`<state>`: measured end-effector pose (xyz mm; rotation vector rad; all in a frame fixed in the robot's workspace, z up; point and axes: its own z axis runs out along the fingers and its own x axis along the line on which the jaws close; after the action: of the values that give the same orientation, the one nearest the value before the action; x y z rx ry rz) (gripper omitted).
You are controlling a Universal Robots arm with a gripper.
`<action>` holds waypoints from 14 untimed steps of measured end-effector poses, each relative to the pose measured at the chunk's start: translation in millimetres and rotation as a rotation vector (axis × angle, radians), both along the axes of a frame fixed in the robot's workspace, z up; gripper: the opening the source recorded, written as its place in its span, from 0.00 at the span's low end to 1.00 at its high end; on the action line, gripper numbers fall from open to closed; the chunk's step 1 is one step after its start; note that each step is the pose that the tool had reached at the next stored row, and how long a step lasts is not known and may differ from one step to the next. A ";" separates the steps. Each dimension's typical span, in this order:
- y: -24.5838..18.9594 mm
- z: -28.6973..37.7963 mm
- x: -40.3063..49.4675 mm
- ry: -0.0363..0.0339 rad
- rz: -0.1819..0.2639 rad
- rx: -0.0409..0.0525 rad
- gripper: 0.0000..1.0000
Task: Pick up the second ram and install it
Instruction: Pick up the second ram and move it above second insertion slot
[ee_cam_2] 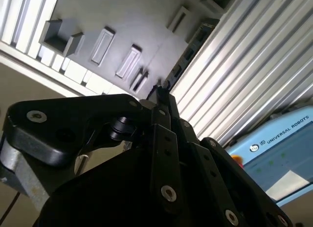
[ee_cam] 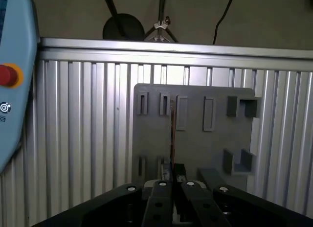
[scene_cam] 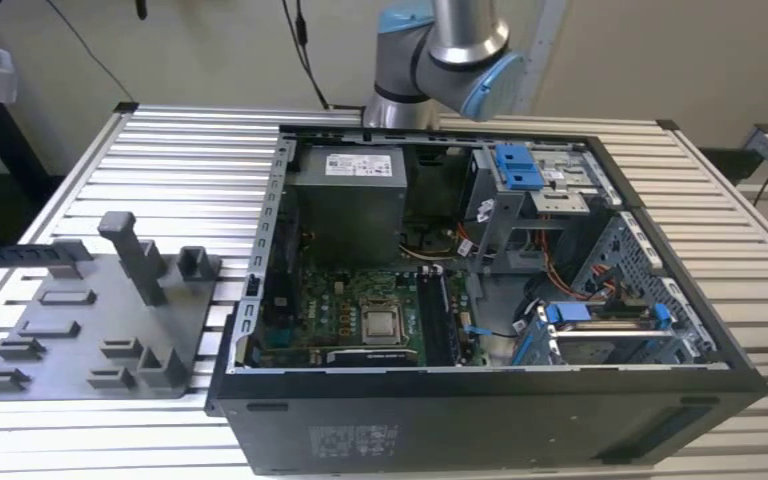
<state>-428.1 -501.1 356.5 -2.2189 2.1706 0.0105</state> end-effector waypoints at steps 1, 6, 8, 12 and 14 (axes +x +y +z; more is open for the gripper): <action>0.0 1.8 0.0 -0.0001 0.000 0.0000 0.14; 0.0 12.2 0.0 0.0000 0.000 0.0000 0.14; 0.0 17.3 0.0 -0.0002 0.000 0.0001 0.14; 0.0 28.7 0.0 -0.0001 0.000 0.0001 0.14; 0.0 34.5 0.0 -0.0001 0.000 0.0001 0.14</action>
<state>-428.1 -501.1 391.0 -2.2187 2.1706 0.0104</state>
